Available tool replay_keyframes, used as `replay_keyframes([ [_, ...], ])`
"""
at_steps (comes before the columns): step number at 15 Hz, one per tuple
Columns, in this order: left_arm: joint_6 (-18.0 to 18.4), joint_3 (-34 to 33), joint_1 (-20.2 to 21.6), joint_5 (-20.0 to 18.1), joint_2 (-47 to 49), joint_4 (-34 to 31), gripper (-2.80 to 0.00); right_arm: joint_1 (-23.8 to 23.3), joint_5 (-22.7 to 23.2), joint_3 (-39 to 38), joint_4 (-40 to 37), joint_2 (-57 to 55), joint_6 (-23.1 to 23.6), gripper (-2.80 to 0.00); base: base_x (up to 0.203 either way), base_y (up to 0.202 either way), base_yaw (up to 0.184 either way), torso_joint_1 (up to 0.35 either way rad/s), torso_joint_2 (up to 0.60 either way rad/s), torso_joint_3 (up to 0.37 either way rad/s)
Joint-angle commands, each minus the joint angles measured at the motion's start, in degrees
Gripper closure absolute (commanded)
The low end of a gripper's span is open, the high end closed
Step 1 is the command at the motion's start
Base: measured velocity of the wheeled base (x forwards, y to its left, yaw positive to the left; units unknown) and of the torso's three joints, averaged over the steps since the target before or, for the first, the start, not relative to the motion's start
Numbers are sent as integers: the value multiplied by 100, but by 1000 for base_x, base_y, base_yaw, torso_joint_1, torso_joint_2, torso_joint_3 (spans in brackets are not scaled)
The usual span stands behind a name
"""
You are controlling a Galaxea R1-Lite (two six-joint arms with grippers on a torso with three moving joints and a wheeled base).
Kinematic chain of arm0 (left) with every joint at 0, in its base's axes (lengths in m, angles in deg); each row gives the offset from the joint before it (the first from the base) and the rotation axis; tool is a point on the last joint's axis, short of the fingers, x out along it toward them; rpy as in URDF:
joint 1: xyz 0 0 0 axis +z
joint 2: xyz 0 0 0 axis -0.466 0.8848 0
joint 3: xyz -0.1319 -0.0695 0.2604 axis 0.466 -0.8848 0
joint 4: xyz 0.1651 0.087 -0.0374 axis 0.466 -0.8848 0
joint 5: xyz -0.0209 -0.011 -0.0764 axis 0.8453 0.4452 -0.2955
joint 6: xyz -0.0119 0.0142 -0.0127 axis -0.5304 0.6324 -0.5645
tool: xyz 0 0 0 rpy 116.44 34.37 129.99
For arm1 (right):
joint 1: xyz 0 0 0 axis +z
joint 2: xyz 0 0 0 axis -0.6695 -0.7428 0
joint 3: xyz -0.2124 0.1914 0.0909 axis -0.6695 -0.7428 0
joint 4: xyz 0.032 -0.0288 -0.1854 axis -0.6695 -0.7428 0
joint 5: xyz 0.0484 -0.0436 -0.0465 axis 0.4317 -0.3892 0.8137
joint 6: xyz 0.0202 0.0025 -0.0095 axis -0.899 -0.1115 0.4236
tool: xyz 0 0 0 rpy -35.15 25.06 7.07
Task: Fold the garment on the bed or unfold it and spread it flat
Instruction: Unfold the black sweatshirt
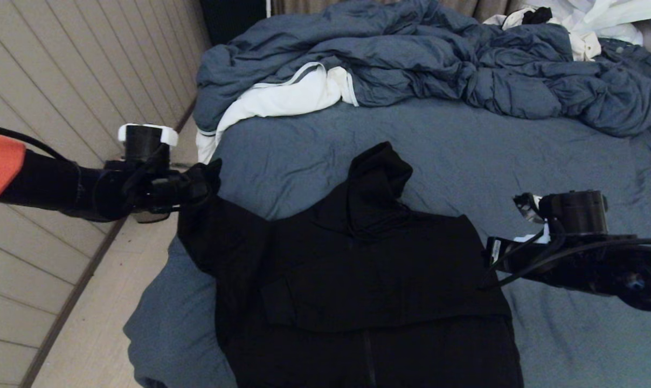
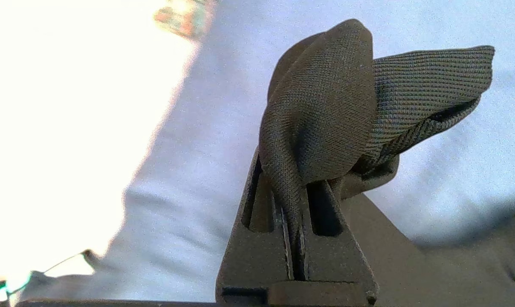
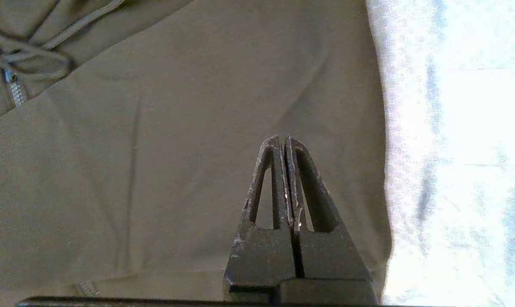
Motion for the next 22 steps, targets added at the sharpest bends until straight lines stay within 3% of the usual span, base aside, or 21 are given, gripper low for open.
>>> replay_keyframes([
  [1, -1, -209, 759, -424, -97, 193, 0, 6, 5, 0, 14, -15, -8, 0, 0, 0, 0, 0, 0, 0],
  [5, 4, -270, 1672, -923, 66, 269, 0, 48, 5, -6, 14, -67, -8, 0, 0, 0, 0, 0, 0, 0],
  [11, 38, -277, 2619, -1527, 269, 606, 0, 102, -4, -9, 14, -145, -8, 0, 0, 0, 0, 0, 0, 0],
  [17, 44, -232, 2816, -1732, 557, 631, 0, 111, -4, 0, 14, -206, -17, 0, 0, 0, 0, 0, 0, 0],
  [18, 47, -232, 2860, -1732, 575, 631, -280, 111, -4, 0, 14, -215, -17, 0, 0, 0, 0, 0, 0, 0],
  [22, 30, -276, 2905, -1741, 515, 640, -280, 111, -4, 0, 14, -259, -17, 0, 0, 0, 0, 0, 0, 0],
])
